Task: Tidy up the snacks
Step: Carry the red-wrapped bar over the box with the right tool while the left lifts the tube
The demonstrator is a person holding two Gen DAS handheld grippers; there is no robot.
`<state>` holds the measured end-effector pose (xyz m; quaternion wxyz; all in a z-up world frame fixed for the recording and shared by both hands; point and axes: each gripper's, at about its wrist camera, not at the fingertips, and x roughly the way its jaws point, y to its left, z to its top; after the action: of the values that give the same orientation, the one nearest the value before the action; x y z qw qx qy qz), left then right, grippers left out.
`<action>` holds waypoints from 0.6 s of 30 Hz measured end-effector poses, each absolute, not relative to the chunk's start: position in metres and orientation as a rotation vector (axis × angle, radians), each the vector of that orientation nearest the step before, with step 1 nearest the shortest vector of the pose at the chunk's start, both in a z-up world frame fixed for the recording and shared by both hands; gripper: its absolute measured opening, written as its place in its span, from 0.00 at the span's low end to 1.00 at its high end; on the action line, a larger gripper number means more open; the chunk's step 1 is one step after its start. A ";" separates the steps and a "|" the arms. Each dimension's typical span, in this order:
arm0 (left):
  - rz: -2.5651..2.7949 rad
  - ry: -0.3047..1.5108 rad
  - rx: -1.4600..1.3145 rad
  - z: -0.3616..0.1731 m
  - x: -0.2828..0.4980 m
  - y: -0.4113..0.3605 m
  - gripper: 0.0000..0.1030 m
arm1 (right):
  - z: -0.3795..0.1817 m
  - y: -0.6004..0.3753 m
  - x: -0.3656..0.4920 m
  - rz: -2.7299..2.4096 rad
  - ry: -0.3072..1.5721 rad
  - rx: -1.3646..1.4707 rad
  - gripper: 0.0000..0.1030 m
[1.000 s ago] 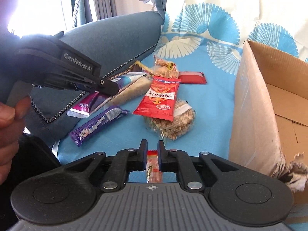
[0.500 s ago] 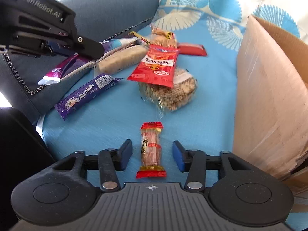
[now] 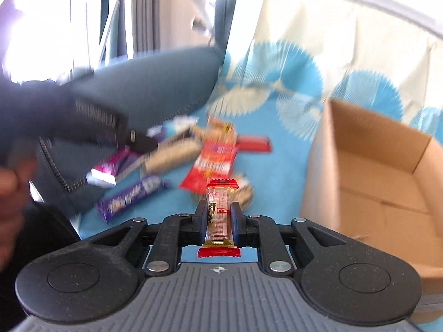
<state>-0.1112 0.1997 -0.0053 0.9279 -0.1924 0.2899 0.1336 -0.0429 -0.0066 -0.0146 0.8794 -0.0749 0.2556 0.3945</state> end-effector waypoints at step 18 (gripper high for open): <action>0.216 0.535 -0.356 -0.001 -0.114 0.191 0.18 | 0.021 -0.133 0.004 0.568 0.403 0.039 0.17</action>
<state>-0.1140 0.1913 -0.0012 0.9431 -0.1744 0.2625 0.1061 0.0035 -0.1327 0.0206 0.9399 0.0191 0.1974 0.2781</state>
